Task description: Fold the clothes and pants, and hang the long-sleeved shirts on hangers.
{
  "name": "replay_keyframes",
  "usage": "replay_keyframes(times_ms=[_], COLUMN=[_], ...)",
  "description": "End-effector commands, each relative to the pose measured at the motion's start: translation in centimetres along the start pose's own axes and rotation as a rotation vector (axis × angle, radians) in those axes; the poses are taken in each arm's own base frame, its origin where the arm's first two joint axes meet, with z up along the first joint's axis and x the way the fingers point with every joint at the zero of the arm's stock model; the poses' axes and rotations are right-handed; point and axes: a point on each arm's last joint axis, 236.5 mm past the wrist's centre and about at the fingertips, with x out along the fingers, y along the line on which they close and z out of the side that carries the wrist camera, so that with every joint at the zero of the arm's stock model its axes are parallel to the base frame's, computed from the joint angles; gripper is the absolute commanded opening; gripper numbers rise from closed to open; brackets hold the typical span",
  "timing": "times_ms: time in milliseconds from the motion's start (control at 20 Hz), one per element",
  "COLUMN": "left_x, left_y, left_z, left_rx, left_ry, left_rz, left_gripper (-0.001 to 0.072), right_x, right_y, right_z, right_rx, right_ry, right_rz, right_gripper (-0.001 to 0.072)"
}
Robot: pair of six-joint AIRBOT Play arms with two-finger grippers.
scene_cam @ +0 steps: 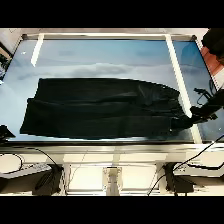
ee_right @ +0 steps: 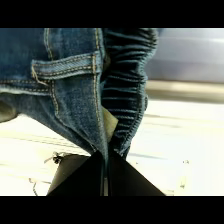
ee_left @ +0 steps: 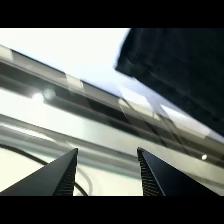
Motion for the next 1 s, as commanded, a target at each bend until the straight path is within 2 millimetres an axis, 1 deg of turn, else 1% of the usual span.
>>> replay_keyframes(times_ms=[0, 100, 150, 250, 300, 350, 500, 550, 600, 700, 750, 800, 850, 900, 950], left_x=[0.9, 2.1, 2.9, 5.0, 5.6, 6.0, 6.0, 6.0, 6.0, 6.0, 6.0, 5.9, 5.7, 5.3, 4.6], left_y=[-0.5, -2.6, -3.3, -4.4, -5.0, -5.5, -5.6, -5.5, -5.2, -4.6, -4.6, -4.9, -5.3, -6.1, -7.1], left_z=[3.7, 5.1, 5.0, 3.6, 2.9, 2.3, 1.9, 1.6, 1.2, 0.0, -0.5, -0.9, -1.2, -1.0, -0.1], left_rx=[-0.039, -0.077, -0.075, -0.042, -0.015, -0.005, -0.007, -0.007, 0.001, 0.013, 0.016, 0.015, 0.015, 0.010, 0.017], left_ry=[-0.133, -0.158, -0.127, -0.018, 0.026, 0.059, 0.077, 0.087, 0.106, 0.152, 0.172, 0.191, 0.204, 0.191, 0.143], left_rz=[-0.048, -0.161, -0.193, -0.224, -0.244, -0.265, -0.277, -0.275, -0.264, -0.236, -0.238, -0.253, -0.271, -0.304, -0.339], left_gripper=[0.0437, 0.0437, 0.0437, 0.0437, 0.0437, 0.0437, 0.0435, 0.0409, 0.0350, 0.0315, 0.0186, 0.0036, 0.0021, 0.0021, 0.0021], right_x=[-0.8, -0.9, -0.9, -1.0, -1.0, -1.0, -1.0, -1.0, -1.0, -1.1, -1.1, -1.1, -1.1, -1.1, -1.1], right_y=[-1.7, -1.4, -1.2, -1.1, -1.1, -1.1, -1.2, -1.2, -1.2, -1.4, -1.4, -1.5, -1.5, -1.5, -1.4], right_z=[-0.5, 0.5, 1.1, 1.5, 1.6, 1.6, 1.7, 1.8, 1.9, 2.2, 2.3, 2.4, 2.5, 2.5, 2.3], right_rx=[0.104, 0.112, 0.124, 0.124, 0.124, 0.124, 0.124, 0.124, 0.124, 0.124, 0.124, 0.124, 0.120, 0.109, 0.080], right_ry=[-0.041, -0.082, -0.106, -0.126, -0.128, -0.128, -0.135, -0.139, -0.142, -0.154, -0.160, -0.165, -0.170, -0.170, -0.161], right_rz=[-0.027, -0.015, -0.004, 0.003, 0.003, 0.003, 0.000, -0.001, -0.002, -0.007, -0.009, -0.011, -0.013, -0.014, -0.013], right_gripper=[0.0018, 0.0018, 0.0018, 0.0018, 0.0018, 0.0018, 0.0018, 0.0018, 0.0018, 0.0018, 0.0018, 0.0018, 0.0019, 0.0018, 0.0018])
